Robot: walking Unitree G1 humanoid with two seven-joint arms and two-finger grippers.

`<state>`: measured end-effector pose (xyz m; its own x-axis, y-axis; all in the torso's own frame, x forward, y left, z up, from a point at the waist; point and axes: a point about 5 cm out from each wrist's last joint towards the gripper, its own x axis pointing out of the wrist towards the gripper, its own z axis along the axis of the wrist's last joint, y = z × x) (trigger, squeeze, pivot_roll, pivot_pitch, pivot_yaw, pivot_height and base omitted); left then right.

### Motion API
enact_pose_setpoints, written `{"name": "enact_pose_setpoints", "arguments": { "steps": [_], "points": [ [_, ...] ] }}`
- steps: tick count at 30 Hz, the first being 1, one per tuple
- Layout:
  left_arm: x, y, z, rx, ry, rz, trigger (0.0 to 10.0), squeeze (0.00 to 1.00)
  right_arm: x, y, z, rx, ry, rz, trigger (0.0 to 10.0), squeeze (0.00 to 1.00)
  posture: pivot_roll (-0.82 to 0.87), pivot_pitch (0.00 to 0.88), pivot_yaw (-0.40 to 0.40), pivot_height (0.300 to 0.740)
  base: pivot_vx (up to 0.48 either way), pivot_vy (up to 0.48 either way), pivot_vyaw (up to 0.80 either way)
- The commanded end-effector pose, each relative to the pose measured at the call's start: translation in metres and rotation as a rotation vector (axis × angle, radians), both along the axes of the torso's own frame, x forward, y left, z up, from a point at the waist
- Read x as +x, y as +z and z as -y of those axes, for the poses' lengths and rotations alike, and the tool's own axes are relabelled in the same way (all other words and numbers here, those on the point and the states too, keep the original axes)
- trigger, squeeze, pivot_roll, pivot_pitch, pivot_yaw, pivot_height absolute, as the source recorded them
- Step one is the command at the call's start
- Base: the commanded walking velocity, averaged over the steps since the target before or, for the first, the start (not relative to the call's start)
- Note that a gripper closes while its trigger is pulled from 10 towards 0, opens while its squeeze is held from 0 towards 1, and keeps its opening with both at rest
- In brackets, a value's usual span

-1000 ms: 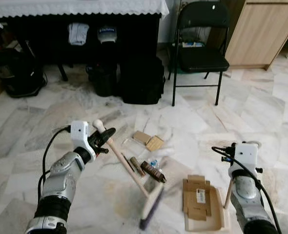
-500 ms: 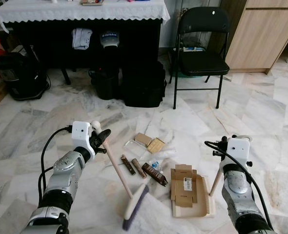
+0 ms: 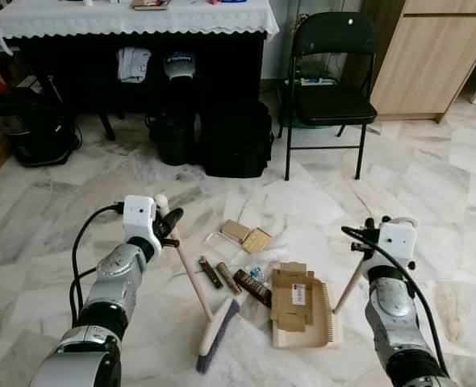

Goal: Sweep floor

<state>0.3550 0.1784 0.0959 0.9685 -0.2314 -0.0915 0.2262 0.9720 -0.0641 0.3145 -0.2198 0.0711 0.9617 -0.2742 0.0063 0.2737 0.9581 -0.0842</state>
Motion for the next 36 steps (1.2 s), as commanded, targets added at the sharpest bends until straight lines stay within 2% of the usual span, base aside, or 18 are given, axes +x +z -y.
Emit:
{"name": "enact_pose_setpoints", "arguments": {
  "steps": [1, 7, 10, 11, 16, 21, 24, 26, 32, 35, 36],
  "points": [
    [0.004, 0.006, 0.001, 0.009, 0.005, 0.029, 10.0, 0.0, 0.01, 0.028, 0.0, 0.02, -0.003, 0.14, 10.0, 0.0, -0.1, 0.0, 0.044, 0.74, 0.0, 0.0, 0.0],
    [0.005, 0.007, 0.002, 0.042, 0.029, 0.05, 10.0, 0.0, 0.007, 0.028, 0.0, 0.06, 0.0, 0.167, 10.0, 0.0, -0.1, 0.0, 0.049, 0.74, 0.0, 0.0, 0.0],
    [0.005, 0.011, -0.005, 0.08, 0.152, 0.093, 10.0, 0.0, 0.005, 0.028, 0.001, 0.107, -0.009, 0.181, 10.0, 0.0, -0.1, 0.0, 0.053, 0.74, 0.0, 0.0, 0.0],
    [0.005, 0.012, -0.004, 0.084, 0.164, 0.104, 10.0, 0.0, 0.005, 0.028, 0.001, 0.117, -0.01, 0.182, 10.0, 0.0, -0.1, 0.0, 0.053, 0.74, 0.0, 0.0, 0.0],
    [0.004, 0.015, 0.002, 0.089, 0.189, 0.148, 10.0, 0.0, 0.005, 0.028, -0.001, 0.169, 0.002, 0.196, 10.0, 0.0, -0.1, 0.0, 0.052, 0.74, 0.0, 0.0, 0.0],
    [0.005, 0.015, 0.009, 0.084, 0.192, 0.159, 10.0, 0.0, 0.007, 0.031, -0.005, 0.263, 0.043, 0.221, 10.0, 0.0, -0.1, 0.0, 0.05, 0.74, 0.0, 0.0, 0.0],
    [0.005, 0.015, 0.011, 0.075, 0.188, 0.159, 10.0, 0.0, 0.007, 0.031, -0.005, 0.272, 0.054, 0.222, 10.0, 0.0, -0.1, 0.0, 0.048, 0.74, 0.0, 0.0, 0.0],
    [0.006, 0.017, 0.013, 0.03, 0.178, 0.161, 10.0, 0.0, 0.007, 0.03, -0.006, 0.273, 0.064, 0.221, 10.0, 0.0, -0.1, 0.0, 0.047, 0.74, 0.0, 0.0, 0.0],
    [0.01, 0.031, 0.017, -0.194, 0.148, 0.195, 10.0, 0.0, 0.006, 0.028, -0.007, 0.28, 0.089, 0.212, 10.0, 0.0, -0.09, 0.0, 0.045, 0.74, 0.0, 0.0, 0.0],
    [0.013, 0.035, 0.015, -0.199, 0.161, 0.195, 10.0, 0.0, 0.006, 0.027, -0.008, 0.283, 0.097, 0.209, 10.0, 0.0, -0.09, 0.0, 0.044, 0.74, 0.0, 0.0, 0.0],
    [0.014, 0.036, 0.013, -0.151, 0.163, 0.199, 10.0, 0.0, 0.006, 0.027, -0.009, 0.283, 0.104, 0.208, 10.0, 0.0, -0.08, 0.0, 0.044, 0.74, 0.0, 0.0, 0.0]
  ]
}}
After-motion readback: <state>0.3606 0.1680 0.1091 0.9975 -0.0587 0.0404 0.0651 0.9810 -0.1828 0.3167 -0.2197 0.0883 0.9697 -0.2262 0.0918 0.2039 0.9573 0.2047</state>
